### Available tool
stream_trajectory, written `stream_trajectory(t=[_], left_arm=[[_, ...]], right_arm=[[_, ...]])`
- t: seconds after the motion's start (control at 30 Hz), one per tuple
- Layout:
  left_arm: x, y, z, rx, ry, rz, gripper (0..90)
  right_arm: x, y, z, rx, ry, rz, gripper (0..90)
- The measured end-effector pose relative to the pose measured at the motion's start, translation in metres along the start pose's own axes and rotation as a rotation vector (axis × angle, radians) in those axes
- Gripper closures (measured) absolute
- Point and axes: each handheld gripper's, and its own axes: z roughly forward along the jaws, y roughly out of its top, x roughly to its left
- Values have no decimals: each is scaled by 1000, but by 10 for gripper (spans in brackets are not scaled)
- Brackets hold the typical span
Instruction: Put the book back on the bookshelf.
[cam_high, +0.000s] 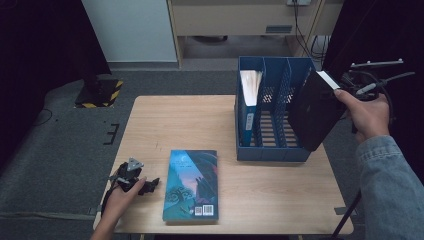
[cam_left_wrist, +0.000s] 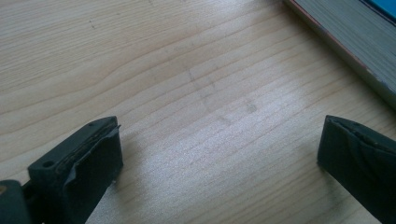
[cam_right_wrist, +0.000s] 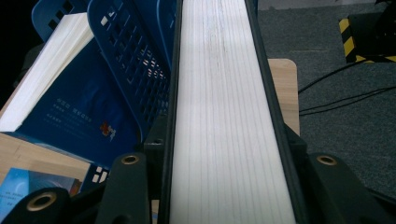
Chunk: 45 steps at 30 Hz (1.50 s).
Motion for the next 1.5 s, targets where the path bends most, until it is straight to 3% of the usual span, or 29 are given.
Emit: stream_trajectory(t=[0.73, 1.5], left_arm=[[0, -1, 0, -8, -8, 4, 0], [1, -1, 0, -9, -12, 9, 0]], right_arm=[[16, 11, 23, 9, -31, -20, 527], [19, 17, 54, -22, -72, -20, 527]])
